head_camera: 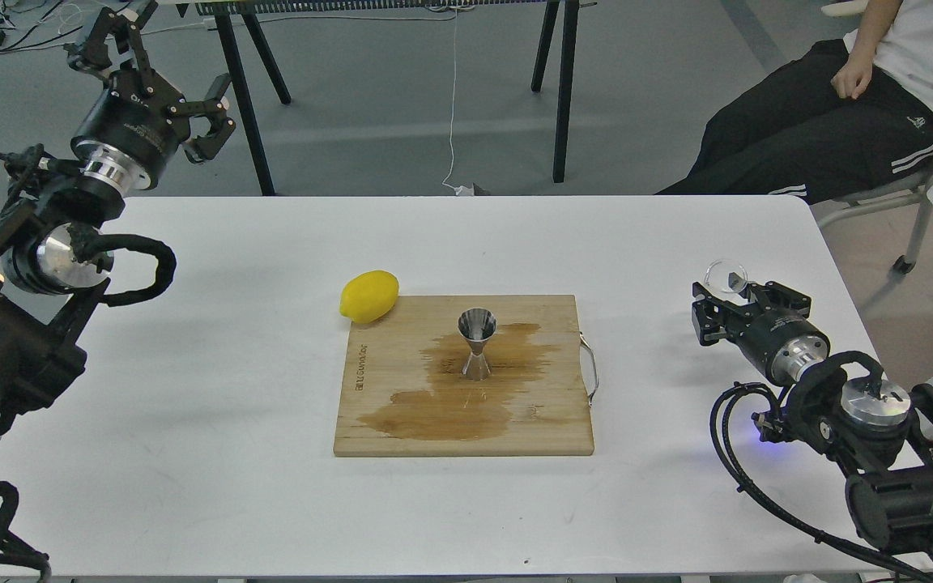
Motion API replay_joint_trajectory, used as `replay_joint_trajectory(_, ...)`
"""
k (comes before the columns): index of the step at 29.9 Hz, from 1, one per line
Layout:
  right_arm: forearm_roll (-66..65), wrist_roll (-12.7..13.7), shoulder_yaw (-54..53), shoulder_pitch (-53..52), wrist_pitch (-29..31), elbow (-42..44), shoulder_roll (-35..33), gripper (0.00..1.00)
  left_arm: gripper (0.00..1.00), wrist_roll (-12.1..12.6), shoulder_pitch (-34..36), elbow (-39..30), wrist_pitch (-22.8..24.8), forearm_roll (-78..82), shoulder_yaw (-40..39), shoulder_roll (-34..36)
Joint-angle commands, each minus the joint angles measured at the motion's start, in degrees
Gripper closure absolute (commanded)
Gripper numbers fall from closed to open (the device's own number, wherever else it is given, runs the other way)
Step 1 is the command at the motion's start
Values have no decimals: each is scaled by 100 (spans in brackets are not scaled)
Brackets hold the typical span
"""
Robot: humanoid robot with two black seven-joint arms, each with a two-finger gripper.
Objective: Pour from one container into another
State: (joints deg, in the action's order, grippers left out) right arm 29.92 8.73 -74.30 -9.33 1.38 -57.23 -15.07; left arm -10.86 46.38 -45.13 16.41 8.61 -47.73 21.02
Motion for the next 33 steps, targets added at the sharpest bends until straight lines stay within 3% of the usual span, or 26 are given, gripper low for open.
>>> replay_joint_trajectory(1, 118, 15, -119, 45, 82, 333, 354, 63, 0, -4, -6, -13, 20, 9, 1, 8)
replay_joint_trajectory(5, 145, -20, -339, 28, 64, 660, 733, 63, 0, -4, -6, -22, 3, 9, 1, -1)
replay_joint_trajectory(16, 145, -283, -375, -25, -454, 678, 786, 54, 0, -4, -6, -31, 12, 9, 1, -18)
replay_joint_trajectory(27, 128, -468, -270, -42, -463, 678, 777, 30, 0, -13, -6, -31, 3, 9, 1, -27)
replay_joint_trajectory(30, 110, -486, -261, -42, -472, 678, 786, 31, 0, -13, -6, -31, 3, 9, 1, -27)
replay_joint_trajectory(33, 101, -495, -252, -51, -472, 687, 777, 54, 0, -13, -6, -31, 3, 9, 1, -27)
